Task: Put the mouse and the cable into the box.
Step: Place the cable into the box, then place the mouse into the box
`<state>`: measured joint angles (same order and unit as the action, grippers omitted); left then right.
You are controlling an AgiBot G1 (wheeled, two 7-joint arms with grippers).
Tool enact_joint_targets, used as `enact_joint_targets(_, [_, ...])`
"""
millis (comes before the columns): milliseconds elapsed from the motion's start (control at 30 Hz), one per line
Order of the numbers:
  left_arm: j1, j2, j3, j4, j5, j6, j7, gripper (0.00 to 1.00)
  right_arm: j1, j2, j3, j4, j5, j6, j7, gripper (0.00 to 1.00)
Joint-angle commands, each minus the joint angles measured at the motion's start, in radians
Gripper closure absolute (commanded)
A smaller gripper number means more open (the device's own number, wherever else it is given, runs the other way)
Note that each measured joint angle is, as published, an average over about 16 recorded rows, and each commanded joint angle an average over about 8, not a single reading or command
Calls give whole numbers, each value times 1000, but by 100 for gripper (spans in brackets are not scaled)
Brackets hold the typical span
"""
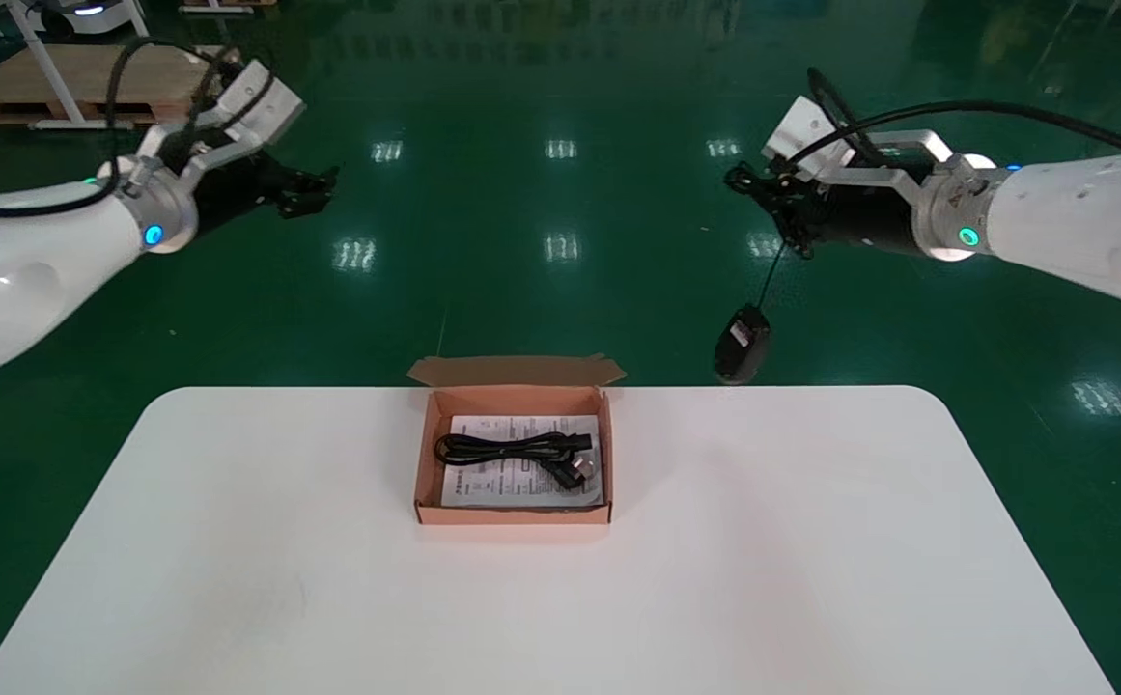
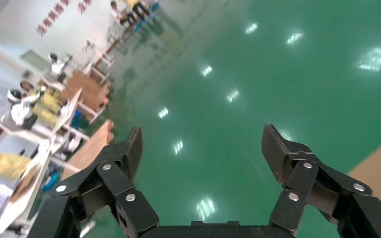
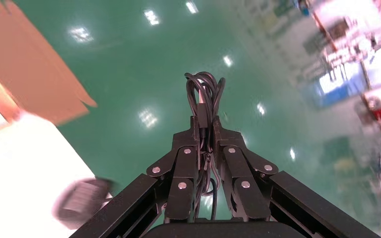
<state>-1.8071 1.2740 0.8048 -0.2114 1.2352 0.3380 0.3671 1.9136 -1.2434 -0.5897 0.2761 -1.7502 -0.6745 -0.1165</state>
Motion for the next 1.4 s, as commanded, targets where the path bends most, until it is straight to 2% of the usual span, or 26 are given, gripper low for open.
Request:
enact_joint_targets(33, [-18, -7, -4, 20, -5, -4, -22, 0, -11, -13, 2, 18, 6, -2, -7, 100])
enact_joint_targets(300, [-25, -3, 4, 27, 3, -2, -37, 0, -103, -91, -25, 139, 0, 21, -59, 100])
enact_joint_targets(533, [-24, -4, 8, 24, 7, -3, -45, 0, -238, -117, -126, 382, -13, 47, -74, 100])
enact_joint_targets(733, [-23, -6, 11, 20, 10, -4, -51, 0, -280, -117, -266, 562, -66, 54, 42, 100])
enact_joint_targets(900, [-23, -7, 14, 17, 12, -5, -57, 0, -293, -112, -357, 649, -126, 62, 167, 100])
enact_joint_targets(1100, [-22, -8, 17, 13, 14, -6, -63, 0, -288, -109, -418, 683, -191, 74, 302, 100])
enact_joint_targets(1400, [-21, -10, 22, 7, 18, -8, -73, 0, -262, -115, -477, 652, -245, 115, 481, 100])
